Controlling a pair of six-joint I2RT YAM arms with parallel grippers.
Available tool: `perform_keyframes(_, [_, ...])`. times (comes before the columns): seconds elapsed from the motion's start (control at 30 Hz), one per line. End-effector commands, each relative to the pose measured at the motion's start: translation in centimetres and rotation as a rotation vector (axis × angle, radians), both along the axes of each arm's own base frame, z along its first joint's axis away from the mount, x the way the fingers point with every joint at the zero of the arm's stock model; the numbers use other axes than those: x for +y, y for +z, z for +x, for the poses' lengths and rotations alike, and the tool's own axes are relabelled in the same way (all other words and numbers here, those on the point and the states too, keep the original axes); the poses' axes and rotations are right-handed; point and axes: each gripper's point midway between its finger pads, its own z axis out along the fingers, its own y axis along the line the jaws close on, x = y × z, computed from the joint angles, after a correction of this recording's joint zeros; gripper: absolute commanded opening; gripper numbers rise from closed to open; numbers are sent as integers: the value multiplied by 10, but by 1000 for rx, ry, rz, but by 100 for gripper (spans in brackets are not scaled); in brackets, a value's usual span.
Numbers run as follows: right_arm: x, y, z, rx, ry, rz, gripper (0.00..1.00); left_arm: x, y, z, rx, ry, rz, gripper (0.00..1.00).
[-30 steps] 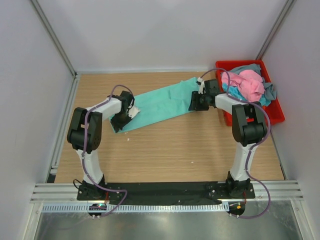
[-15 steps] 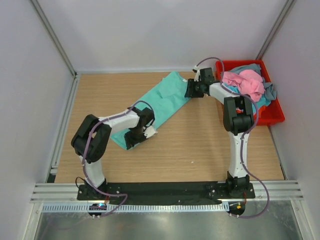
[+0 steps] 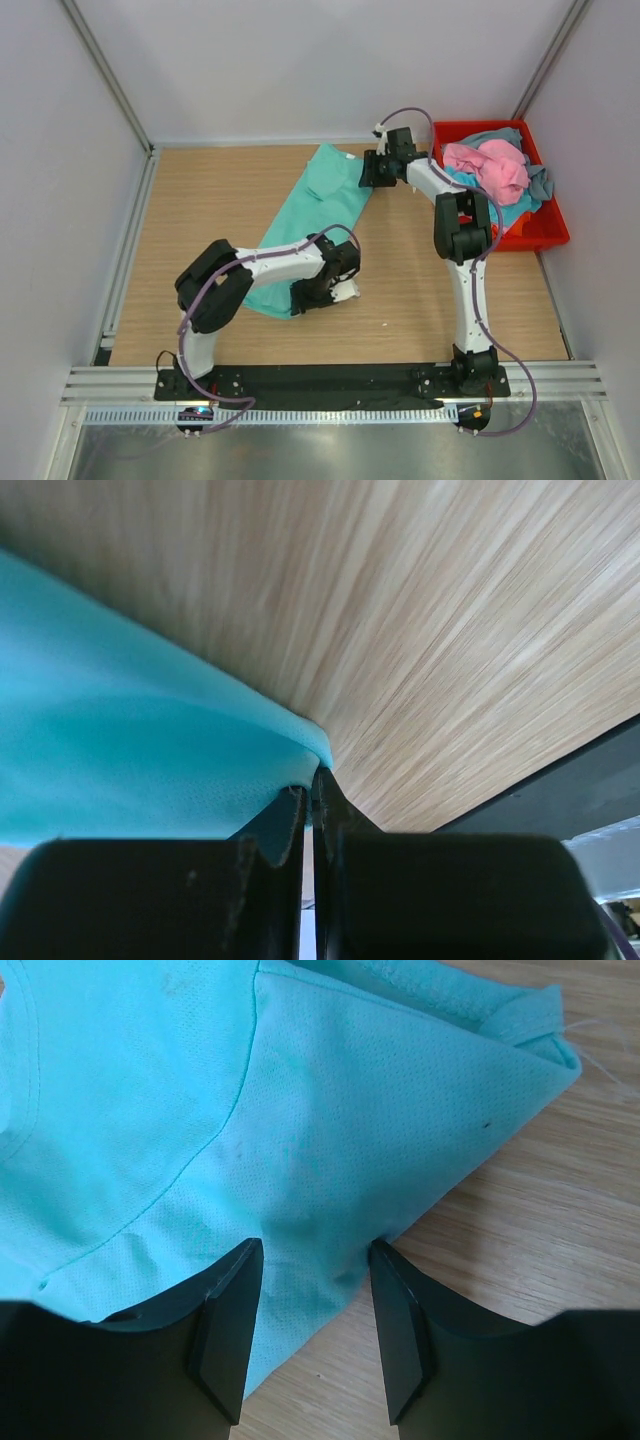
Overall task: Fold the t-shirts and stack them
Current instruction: Fold the tshirt
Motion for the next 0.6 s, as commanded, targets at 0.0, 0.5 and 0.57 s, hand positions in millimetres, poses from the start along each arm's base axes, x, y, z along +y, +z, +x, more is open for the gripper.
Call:
perform_keyframes(0.0, [5,-20,-11,76,12,-20,53,-24,-3,-9,40,-38,-21,0])
perform_keyframes(0.5, [13,-21,11,54,33,-4,53,-115,-18,-23,71,-176,-97,0])
perform_keyframes(0.57, [15,-20,16,44,35,4,54,-124,-20,-24,73,-188,-107,0])
